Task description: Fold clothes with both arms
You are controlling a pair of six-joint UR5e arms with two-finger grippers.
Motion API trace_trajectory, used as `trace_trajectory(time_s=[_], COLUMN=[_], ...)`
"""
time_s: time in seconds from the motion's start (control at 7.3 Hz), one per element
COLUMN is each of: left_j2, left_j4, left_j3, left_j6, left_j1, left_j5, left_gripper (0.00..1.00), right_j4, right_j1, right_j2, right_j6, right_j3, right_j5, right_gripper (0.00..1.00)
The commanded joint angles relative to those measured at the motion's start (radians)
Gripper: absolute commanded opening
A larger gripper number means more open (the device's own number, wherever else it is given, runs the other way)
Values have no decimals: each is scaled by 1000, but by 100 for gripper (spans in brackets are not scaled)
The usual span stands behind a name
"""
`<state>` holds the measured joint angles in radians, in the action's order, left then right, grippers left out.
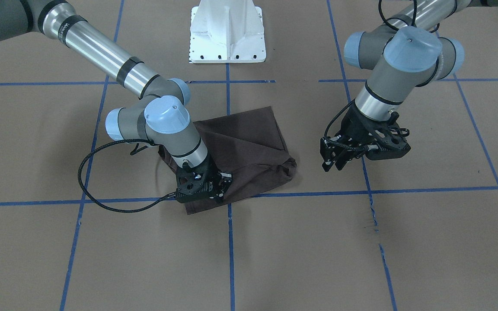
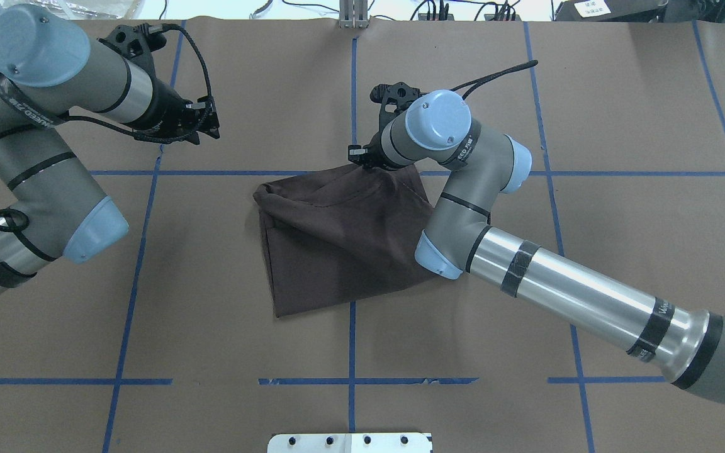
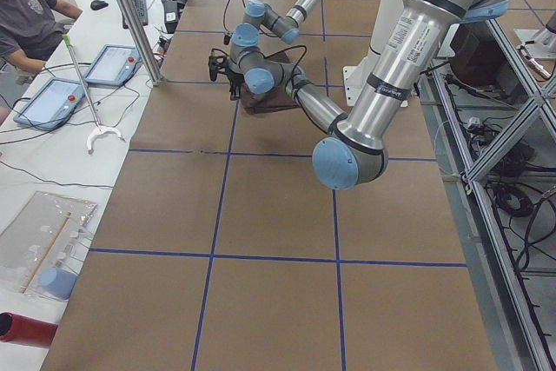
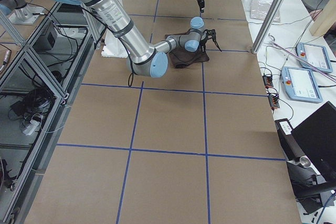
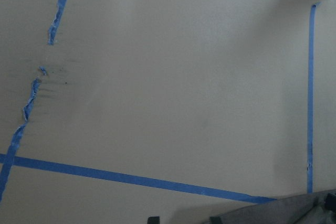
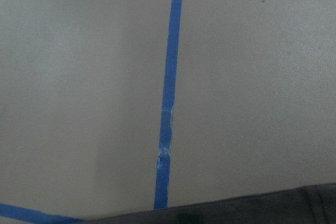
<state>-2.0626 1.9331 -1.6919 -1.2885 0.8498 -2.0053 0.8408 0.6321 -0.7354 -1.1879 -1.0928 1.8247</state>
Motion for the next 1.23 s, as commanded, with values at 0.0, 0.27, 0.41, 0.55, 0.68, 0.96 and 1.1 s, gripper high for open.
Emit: trace_trajectory(time_s=[0.0,0.27,0.41,0.55,0.68,0.96,1.1], left_j2=[-2,-2,-4,-4,-2,-4,-4], left_j4=[-23,-28,-28,-28,-28,-28,-28], left_j3=[-11,-11,-12,-12,-11,-11,-11], left_j6=[0,0,0,-2,-3,-5,-5], left_j1=[0,-2,-2,-2,-2,-2,-2], left_j5=[-1,-1,0,-1,0,0,0], left_gripper=[43,43,43,43,43,43,43], right_j4=[0,3,4,6,4,9,9], right_j1=[3,64,81,86,98,104,104], right_j2=[-7,-12,-25,-27,-39,-42,-50], right_j6=[22,28,43,59,68,82,80], right_j3=[-10,-44,-42,-42,-42,-36,-35], right_j5=[5,104,123,123,128,125,124], right_gripper=[0,0,0,0,0,0,0])
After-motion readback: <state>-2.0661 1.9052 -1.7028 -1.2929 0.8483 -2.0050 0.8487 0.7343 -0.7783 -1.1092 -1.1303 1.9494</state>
